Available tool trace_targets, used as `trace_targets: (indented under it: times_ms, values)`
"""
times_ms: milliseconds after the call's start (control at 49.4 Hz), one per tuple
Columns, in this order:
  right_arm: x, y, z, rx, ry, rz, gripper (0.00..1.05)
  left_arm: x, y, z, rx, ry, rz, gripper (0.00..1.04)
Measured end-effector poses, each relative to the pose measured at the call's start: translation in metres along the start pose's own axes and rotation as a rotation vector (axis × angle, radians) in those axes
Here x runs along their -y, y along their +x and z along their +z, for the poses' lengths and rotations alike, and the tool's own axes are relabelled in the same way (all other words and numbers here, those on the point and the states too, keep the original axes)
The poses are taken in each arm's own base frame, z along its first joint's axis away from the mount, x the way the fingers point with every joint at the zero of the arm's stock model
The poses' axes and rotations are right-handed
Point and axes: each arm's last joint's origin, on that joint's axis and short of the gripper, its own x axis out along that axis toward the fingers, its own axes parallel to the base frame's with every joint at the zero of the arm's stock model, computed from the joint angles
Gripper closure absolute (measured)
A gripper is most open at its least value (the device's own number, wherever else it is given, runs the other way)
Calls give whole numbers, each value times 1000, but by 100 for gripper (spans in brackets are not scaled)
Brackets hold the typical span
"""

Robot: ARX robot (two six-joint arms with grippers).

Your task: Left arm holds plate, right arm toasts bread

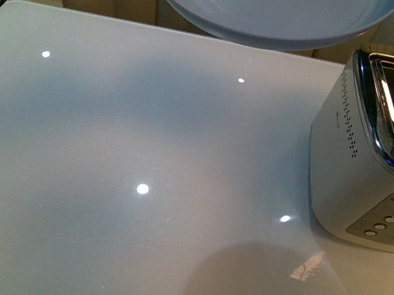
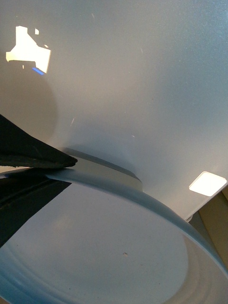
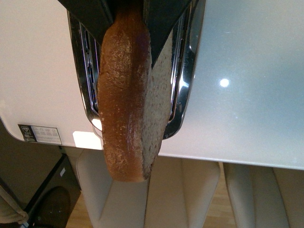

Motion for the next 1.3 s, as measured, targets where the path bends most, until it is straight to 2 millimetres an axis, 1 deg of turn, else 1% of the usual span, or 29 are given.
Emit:
trace_targets:
  times_ms: [466, 749, 1094, 1195, 1215, 1256, 1296]
  values:
    - [0, 17, -16, -54, -5, -19, 101, 0, 0, 0, 0, 0, 0, 102]
    - [0, 30, -29, -96, -11, -32, 101, 0, 0, 0, 0, 0, 0, 102]
    - [-10, 42, -48, -137, -31, -15, 101, 0, 0, 0, 0, 0, 0, 102]
    - [-11, 41, -53, -145, -33, -8, 79, 0, 0, 0, 0, 0, 0, 102]
    - [-11, 41, -53, -146, -33, -7, 77, 0, 0, 0, 0, 0, 0, 102]
    - [-11, 40, -56, -151, -34, -7, 70, 0, 0, 0, 0, 0, 0, 102]
    - [-10, 38, -58, -153, -35, -9, 62, 0, 0, 0, 0, 0, 0, 102]
